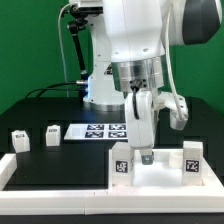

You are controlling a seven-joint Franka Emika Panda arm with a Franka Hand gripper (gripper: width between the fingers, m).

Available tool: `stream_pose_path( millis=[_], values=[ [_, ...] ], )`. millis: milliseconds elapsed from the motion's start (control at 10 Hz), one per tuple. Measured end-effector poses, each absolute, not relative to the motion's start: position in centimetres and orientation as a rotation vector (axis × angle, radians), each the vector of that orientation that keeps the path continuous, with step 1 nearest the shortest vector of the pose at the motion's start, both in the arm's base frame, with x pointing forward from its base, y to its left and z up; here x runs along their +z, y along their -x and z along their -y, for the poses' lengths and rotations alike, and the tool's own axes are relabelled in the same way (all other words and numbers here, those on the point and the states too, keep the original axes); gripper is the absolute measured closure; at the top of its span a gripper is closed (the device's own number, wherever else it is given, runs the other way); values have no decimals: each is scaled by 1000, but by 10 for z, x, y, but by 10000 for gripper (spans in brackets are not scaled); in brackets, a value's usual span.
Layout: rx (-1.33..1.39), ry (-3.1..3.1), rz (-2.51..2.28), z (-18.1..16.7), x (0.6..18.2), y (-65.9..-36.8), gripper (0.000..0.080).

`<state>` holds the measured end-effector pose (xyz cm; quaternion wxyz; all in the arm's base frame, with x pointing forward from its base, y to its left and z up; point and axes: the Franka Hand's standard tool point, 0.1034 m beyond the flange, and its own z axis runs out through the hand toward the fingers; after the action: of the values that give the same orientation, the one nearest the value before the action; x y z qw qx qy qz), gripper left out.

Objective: Assemble square table

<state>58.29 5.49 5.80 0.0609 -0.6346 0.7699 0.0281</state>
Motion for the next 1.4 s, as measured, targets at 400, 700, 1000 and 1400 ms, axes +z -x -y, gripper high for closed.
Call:
stream_pose_path(
  millis=[400, 700, 1000, 1400],
  values=[
    [-5, 1901, -2313, -58, 54, -583, 150],
    [-4, 1906, -2313, -58, 52, -582, 150],
    [-40, 1982, -2213, -43, 52, -561, 150],
    [20, 2054, -2198, -53, 33, -515, 150]
  ],
)
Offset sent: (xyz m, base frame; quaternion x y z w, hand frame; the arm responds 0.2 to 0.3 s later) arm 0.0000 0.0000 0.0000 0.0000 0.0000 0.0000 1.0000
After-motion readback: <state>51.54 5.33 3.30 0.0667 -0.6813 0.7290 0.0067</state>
